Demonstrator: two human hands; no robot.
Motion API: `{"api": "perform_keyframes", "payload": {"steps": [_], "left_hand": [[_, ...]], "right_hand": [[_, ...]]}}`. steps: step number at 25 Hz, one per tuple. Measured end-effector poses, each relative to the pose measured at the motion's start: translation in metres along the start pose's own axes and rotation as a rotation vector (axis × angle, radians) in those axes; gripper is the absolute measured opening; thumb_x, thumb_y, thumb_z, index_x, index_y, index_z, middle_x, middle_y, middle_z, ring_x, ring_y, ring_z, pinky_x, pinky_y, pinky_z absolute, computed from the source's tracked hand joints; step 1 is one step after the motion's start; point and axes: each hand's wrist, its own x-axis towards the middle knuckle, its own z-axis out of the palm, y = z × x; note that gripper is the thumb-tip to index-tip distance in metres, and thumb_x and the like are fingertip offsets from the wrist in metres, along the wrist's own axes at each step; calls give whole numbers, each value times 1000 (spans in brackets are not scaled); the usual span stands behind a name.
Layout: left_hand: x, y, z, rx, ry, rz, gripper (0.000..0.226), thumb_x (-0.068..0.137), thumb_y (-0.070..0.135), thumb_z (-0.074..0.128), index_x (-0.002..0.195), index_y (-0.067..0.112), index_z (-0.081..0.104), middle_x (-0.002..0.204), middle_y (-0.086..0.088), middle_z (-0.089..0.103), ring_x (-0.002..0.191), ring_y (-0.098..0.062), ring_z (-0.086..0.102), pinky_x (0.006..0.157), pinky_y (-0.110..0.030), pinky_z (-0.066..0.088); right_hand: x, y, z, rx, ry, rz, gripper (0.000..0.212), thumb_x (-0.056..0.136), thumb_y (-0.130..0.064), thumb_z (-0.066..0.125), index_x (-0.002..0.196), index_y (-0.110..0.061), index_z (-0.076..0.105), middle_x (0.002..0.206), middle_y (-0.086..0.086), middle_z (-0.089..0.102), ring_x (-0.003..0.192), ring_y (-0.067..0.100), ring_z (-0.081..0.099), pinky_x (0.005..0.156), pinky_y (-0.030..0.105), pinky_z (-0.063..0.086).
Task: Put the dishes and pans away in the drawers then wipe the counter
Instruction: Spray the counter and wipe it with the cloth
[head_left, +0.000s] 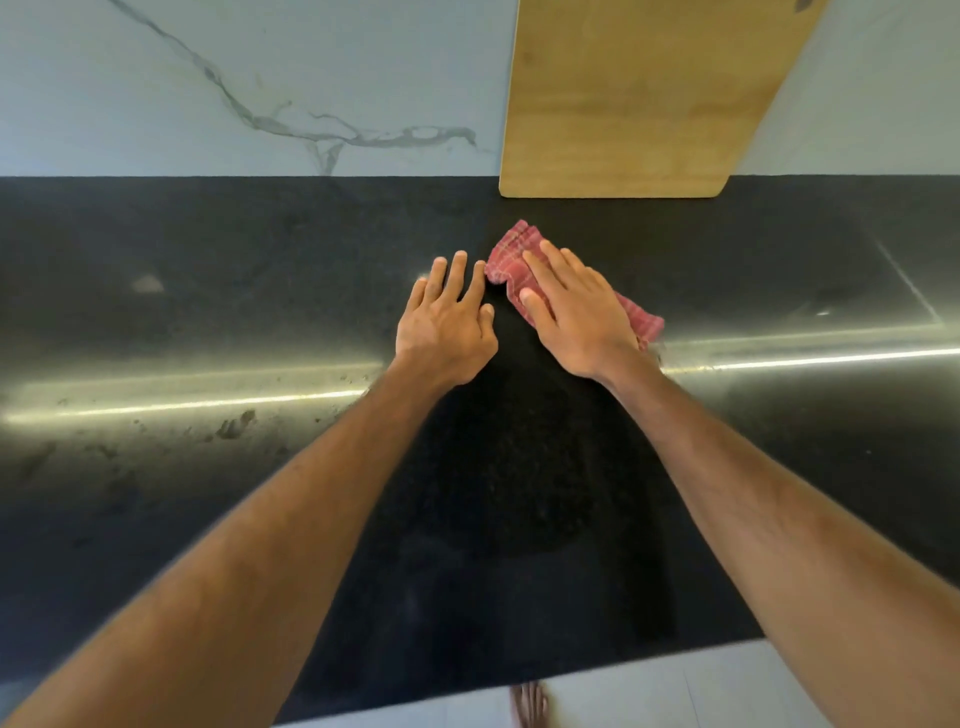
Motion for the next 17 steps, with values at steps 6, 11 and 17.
{"api": "perform_keyframes", "payload": {"steps": [6, 11, 17], "left_hand": [[56, 10, 3, -17, 15, -73, 63, 107, 38, 20, 163, 13, 5, 171, -5, -3, 157, -25, -6, 128, -45, 2], [57, 14, 0, -15, 6, -100, 63, 107, 35, 24, 163, 13, 5, 171, -5, -3, 157, -25, -6, 128, -46, 2], [63, 35, -3, -37, 17, -157, 66, 101, 19, 34, 162, 9, 9, 170, -10, 2, 157, -30, -1, 127, -49, 7]], "right_hand": [[68, 21, 2, 5, 26, -20, 63, 108, -51, 22, 163, -21, 23, 172, 4, 17, 158, 23, 15, 127, 44, 18], [75, 28, -1, 38, 16, -41, 63, 108, -52, 22, 164, -23, 22, 172, 3, 14, 159, 23, 13, 128, 44, 17], [60, 71, -7, 57, -4, 4, 63, 108, -55, 22, 164, -27, 18, 173, 0, 11, 159, 21, 10, 129, 43, 14]]}}
